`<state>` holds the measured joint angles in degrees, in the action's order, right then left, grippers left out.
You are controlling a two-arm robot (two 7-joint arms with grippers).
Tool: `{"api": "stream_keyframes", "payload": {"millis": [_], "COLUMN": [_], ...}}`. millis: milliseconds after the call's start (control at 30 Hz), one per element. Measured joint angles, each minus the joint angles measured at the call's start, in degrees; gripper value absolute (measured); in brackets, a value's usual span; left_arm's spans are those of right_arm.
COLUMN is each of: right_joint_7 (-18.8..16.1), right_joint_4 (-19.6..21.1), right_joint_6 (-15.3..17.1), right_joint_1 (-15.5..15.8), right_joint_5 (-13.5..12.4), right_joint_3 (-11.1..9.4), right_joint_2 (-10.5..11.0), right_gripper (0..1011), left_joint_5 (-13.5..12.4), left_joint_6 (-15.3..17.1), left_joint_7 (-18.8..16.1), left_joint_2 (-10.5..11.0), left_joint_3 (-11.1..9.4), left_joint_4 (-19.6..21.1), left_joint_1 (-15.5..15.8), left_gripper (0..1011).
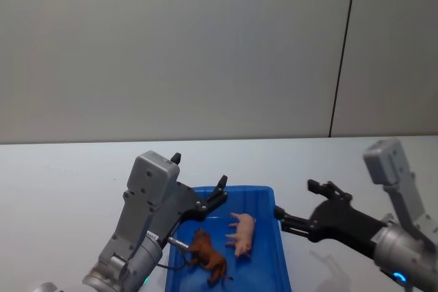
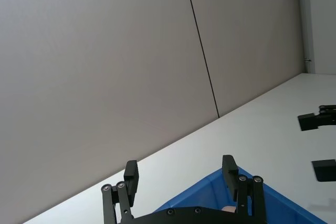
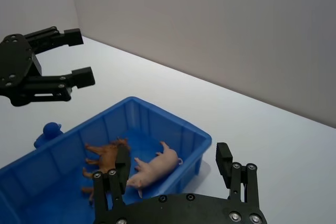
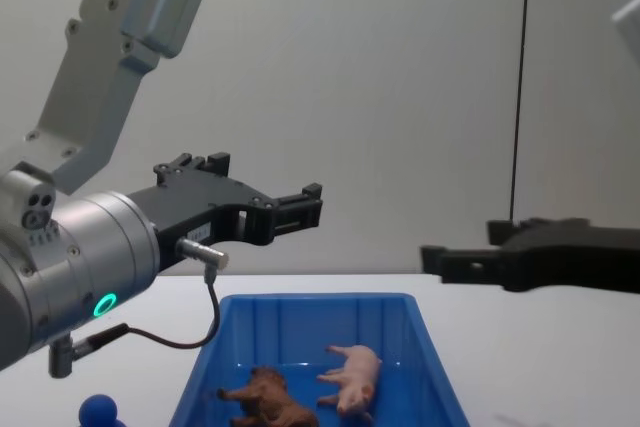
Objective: Pick up the two dolls from the table and place them into the box.
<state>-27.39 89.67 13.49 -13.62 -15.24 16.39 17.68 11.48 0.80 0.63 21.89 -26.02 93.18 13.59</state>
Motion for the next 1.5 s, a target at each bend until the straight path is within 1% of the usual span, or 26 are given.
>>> {"api": "stream_keyframes", "payload": {"millis": [133, 333, 500, 667, 833, 1033, 1067, 1133, 1167, 1500], "right_joint_7": [0.59, 1.16, 1.44, 1.62, 1.76, 1.87, 1.88, 1.9, 1.92, 1.97], "right_joint_4": [1.17, 2.22, 2.72, 3.08, 3.39, 3.6, 3.62, 3.66, 3.68, 3.78], "right_joint_6": [-0.96, -1.77, -2.16, -2.42, -2.65, -2.81, -2.83, -2.86, -2.88, -2.95], "right_joint_1": [1.87, 3.52, 4.33, 4.88, 5.32, 5.65, 5.71, 5.76, 5.82, 5.99], "right_joint_5": [-0.79, -1.51, -1.88, -2.11, -2.3, -2.45, -2.47, -2.5, -2.51, -2.59], "right_joint_3": [-0.85, -1.61, -1.99, -2.24, -2.44, -2.56, -2.58, -2.62, -2.64, -2.71], "right_joint_2": [1.86, 3.46, 4.24, 4.8, 5.23, 5.54, 5.58, 5.63, 5.69, 5.87], "right_gripper": [1001, 1001, 1001, 1001, 1001, 1001, 1001, 1001, 1001, 1001], "left_joint_5": [0.0, 0.0, -0.07, -0.26, -0.38, 0.14, 0.4, 0.7, 1.0, 3.2], "left_joint_6": [0.0, 0.0, 0.08, 0.58, 1.72, 3.75, 4.33, 4.85, 5.37, 7.95], "left_joint_7": [0.0, 0.0, 0.01, -0.12, -0.78, -2.21, -2.65, -3.04, -3.42, -5.8], "left_joint_2": [0.0, 0.0, 0.04, 0.53, 1.73, 3.98, 4.65, 5.1, 5.74, 8.57], "left_joint_3": [0.0, 0.0, 0.05, 0.21, 0.63, 1.36, 1.58, 1.73, 1.92, 3.08], "left_joint_4": [0.0, 0.0, 0.06, 0.61, 1.91, 4.03, 4.52, 4.92, 5.32, 6.11], "left_joint_1": [0.0, 0.0, -0.11, -0.54, -1.68, -3.88, -4.51, -5.0, -5.67, -8.87], "left_gripper": [1003, 1003, 1003, 1003, 1003, 1003, 1003, 1003, 1003, 1003]}}
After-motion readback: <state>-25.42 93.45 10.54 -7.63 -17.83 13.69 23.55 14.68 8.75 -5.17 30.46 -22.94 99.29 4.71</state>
